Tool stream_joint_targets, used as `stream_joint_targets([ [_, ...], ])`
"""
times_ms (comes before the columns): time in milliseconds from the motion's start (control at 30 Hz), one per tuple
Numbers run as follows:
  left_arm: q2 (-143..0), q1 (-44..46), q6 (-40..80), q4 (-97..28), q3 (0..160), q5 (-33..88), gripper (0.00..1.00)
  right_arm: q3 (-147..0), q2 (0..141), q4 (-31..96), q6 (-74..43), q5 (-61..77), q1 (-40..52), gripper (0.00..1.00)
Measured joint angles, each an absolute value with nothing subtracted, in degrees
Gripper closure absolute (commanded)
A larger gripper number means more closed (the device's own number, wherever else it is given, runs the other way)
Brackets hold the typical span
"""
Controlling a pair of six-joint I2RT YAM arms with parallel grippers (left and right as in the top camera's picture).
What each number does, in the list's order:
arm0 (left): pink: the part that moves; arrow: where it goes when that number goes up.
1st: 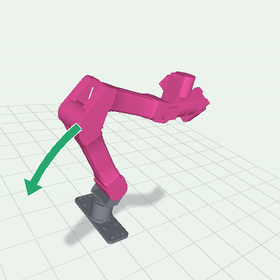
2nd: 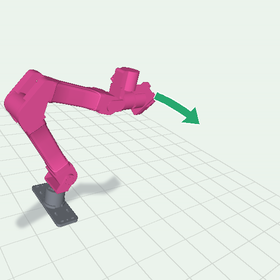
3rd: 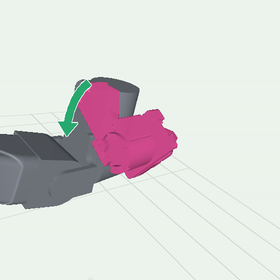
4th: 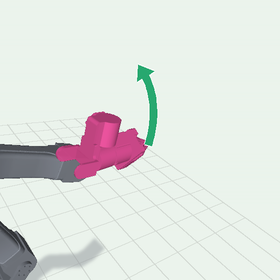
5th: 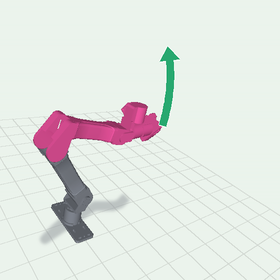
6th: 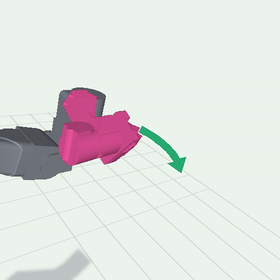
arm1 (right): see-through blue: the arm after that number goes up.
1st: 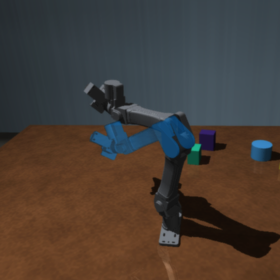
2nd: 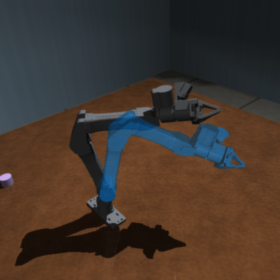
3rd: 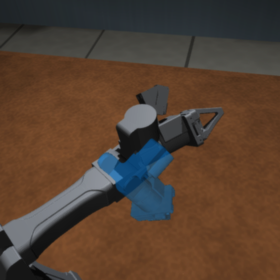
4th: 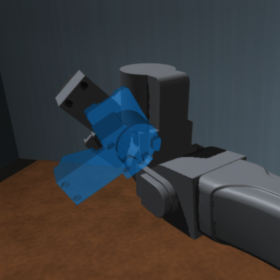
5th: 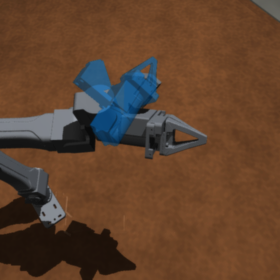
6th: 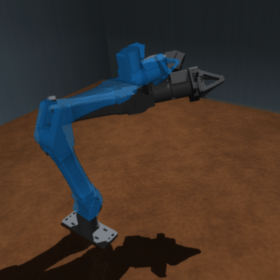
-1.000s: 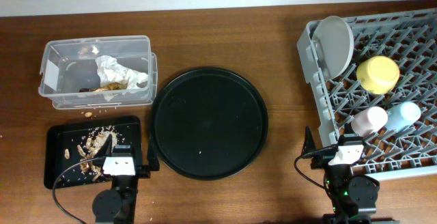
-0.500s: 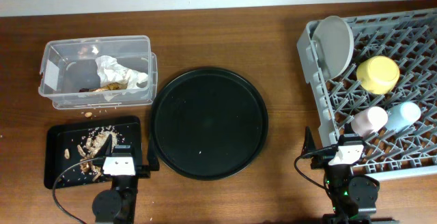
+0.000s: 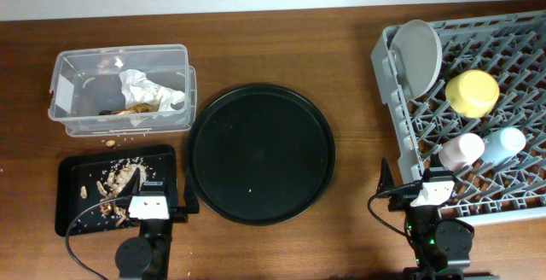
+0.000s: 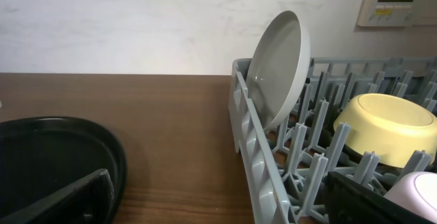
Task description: Sort waste into correct bins and load items into the dishwasher rack
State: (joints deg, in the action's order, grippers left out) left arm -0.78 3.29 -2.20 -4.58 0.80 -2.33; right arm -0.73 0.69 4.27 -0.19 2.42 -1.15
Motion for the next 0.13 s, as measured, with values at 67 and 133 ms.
stream_joint_targets([
  [67,-0.78,3.29,-2.2,-4.58,0.8,-2.33,0.01,-0.73,0.69,4.27,-0.19,2.42,-1.15,0.01],
  [133,-0.78,3.29,-2.2,-4.58,0.8,-2.33,0.01,-0.73,0.69,4.29,-0.19,2.42,-1.15,0.01],
])
